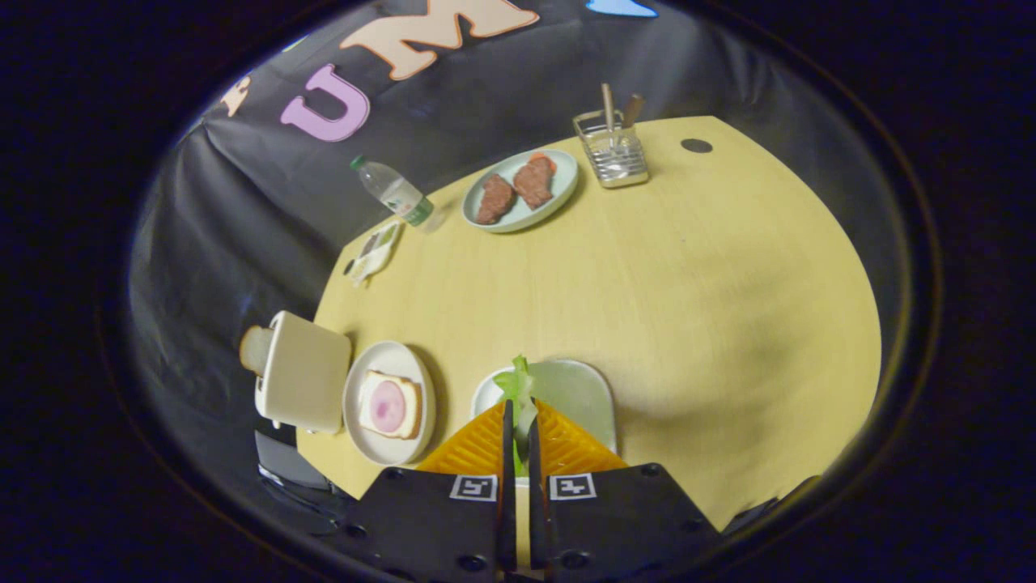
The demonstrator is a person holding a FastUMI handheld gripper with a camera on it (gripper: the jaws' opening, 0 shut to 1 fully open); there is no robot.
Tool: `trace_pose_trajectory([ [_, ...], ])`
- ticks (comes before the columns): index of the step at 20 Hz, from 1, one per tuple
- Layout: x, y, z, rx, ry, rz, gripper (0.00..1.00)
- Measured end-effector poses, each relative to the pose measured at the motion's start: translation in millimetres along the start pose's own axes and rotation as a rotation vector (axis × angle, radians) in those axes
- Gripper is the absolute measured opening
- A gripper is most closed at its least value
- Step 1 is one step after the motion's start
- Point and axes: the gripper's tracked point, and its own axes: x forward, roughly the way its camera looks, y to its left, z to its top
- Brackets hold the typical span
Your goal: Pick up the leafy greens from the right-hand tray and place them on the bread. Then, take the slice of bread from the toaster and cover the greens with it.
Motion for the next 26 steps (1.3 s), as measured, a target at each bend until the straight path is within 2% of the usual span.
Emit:
trace_pose_trajectory([
  [6, -5, 102, -1, 0.031, -0.007, 0.204, 0.09],
  [11, 12, 197, -30, 0.021, 0.067, 0.368, 0.09],
  [14, 33, 245, -52, 0.010, 0.118, 0.426, 0.09],
  [16, 49, 264, -61, 0.018, 0.140, 0.433, 0.09],
  [18, 70, 263, -65, 0.011, 0.139, 0.387, 0.10],
  [24, 120, 187, -68, -0.063, 0.121, 0.075, 0.10],
  [26, 129, 167, -63, -0.086, 0.105, -0.004, 0.10],
])
